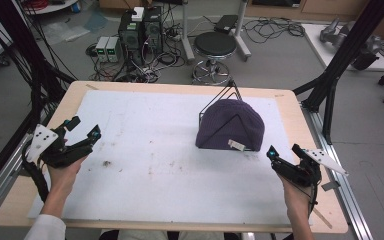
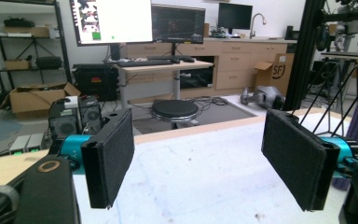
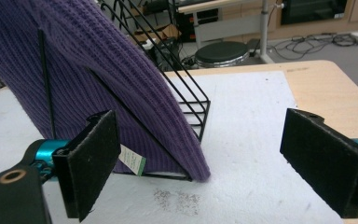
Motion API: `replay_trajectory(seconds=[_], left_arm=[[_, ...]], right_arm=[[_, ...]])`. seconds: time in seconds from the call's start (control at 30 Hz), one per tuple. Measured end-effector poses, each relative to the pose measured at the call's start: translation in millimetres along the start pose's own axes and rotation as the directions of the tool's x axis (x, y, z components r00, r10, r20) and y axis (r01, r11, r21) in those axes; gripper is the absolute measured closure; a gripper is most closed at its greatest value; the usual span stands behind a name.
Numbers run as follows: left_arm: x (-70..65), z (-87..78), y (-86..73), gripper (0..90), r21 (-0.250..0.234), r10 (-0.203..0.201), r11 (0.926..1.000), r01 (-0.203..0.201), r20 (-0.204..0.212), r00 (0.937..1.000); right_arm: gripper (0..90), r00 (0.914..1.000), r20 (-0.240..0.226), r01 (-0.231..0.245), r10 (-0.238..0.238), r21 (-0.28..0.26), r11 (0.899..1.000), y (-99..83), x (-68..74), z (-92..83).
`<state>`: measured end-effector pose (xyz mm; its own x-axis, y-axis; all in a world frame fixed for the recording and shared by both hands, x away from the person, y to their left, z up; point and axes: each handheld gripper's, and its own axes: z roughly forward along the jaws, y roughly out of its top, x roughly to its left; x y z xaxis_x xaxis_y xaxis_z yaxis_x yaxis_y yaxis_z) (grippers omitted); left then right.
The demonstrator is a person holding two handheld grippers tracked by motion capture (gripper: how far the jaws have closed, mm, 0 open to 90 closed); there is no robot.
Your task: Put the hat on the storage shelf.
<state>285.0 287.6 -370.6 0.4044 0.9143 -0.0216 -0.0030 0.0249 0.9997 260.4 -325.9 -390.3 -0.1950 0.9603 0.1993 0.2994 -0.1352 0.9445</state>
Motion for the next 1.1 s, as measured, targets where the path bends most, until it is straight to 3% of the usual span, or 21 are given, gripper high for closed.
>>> replay_trajectory(seconds=[0.17,0.33,0.53,0.77,0.9,1.1], left_arm=[[6.0,-8.8,-11.1,25.6,0.01,-0.002,0.9999,0.002,-0.014,0.9999],[10.7,-15.3,-18.3,25.4,0.016,-0.009,0.9998,0.009,-0.033,0.9994],[11.5,-23.4,-31.0,24.4,0.019,-0.013,0.9997,0.015,-0.064,0.9979],[10.5,-33.6,-55.7,24.4,0.023,-0.06,0.9977,0.063,-0.113,0.9918],[11.6,-36.7,-57.3,24.5,0.019,-0.057,0.998,0.06,-0.121,0.9911],[14.3,-41.3,-58.6,24.7,-0.002,-0.085,0.9964,0.085,-0.13,0.9878]], right_arm=[[11.3,0.9995,-0.001,0.033,-0.033,-0.025,0.999,-7.9,-0.4,0.1],[11.3,1.0,-0.004,0.007,-0.007,-0.06,0.998,-19.0,-3.8,-0.4],[11.4,0.9996,0.027,0.006,-0.004,-0.069,0.998,-28.8,-7.7,-2.8],[11.4,0.9974,0.065,0.035,-0.031,-0.07,0.997,-39.7,-2.8,-2.2],[11.4,0.9975,0.063,0.037,-0.033,-0.069,0.997,-42.2,-0.8,-0.3],[11.3,0.9975,0.062,0.04,-0.035,-0.09,0.995,-42.8,3.3,0.6]])
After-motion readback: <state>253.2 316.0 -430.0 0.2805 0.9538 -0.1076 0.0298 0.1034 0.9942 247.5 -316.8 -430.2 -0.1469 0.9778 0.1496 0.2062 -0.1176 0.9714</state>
